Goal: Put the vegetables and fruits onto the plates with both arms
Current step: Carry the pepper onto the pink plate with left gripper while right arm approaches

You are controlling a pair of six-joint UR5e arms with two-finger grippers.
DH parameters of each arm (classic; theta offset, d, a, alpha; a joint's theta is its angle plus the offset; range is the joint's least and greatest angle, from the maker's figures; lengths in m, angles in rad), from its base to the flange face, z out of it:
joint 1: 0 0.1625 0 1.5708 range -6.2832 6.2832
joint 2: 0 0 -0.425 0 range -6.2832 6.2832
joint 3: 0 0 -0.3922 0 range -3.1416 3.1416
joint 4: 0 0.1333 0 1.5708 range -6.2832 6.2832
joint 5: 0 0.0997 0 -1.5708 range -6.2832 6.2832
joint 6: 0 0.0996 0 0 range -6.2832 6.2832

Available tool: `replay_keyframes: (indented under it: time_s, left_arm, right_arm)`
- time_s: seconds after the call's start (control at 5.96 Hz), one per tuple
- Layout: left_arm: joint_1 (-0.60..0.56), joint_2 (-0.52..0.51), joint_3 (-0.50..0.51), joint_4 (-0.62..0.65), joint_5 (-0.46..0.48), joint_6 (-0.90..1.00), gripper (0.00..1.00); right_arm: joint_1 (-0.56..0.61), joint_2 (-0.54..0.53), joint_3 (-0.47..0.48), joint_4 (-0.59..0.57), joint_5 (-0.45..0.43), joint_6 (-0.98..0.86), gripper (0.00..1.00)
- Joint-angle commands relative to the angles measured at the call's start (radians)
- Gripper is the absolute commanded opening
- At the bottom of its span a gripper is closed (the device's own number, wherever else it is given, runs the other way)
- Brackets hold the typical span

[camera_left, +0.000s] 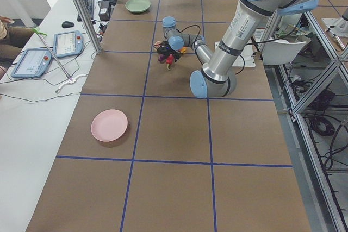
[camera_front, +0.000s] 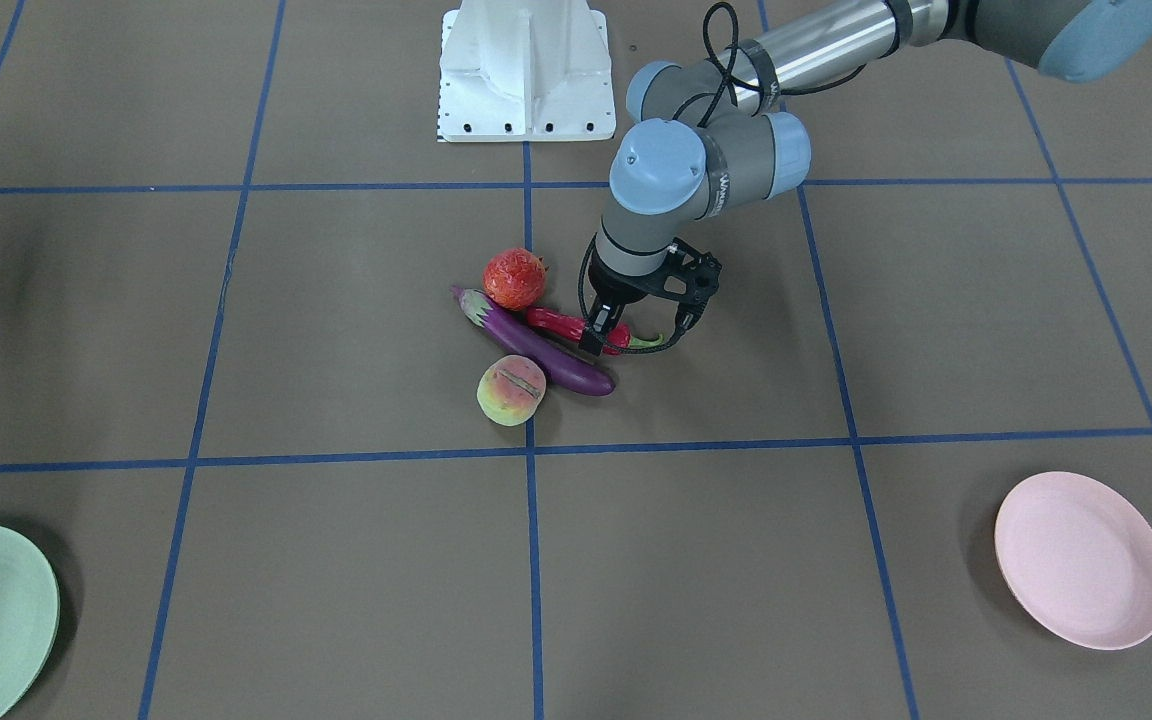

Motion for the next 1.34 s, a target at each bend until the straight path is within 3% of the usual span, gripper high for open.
replay_keyframes:
  time_s: [0.0,0.17,0.5,0.84,1.17]
  left_arm:
    - [0.003,-0.004,0.013,0.000,0.003,-0.002,0.44]
    - [0.000,-0.003,0.007,0.000,0.004,-0.002,0.00]
    - [-0.075,-0.003,-0.036,0.013,-0.010,0.071,0.00]
    - [-0.270,0.153,-0.131,0.065,-0.131,0.493,0.00]
    - [-0.448,0.240,-0.050,0.066,-0.131,0.974,0.00]
  right_arm:
    - [0.000,0.000,-0.001,0.000,0.000,0.000,1.00]
    - [0.000,0.000,-0.001,0.000,0.000,0.000,1.00]
    - [-0.009,0.048,-0.010,-0.002,-0.017,0.014,1.00]
    - [-0.070,0.149,-0.004,0.000,-0.054,0.206,1.00]
    - [-0.180,0.247,-0.007,0.000,-0.100,0.390,1.00]
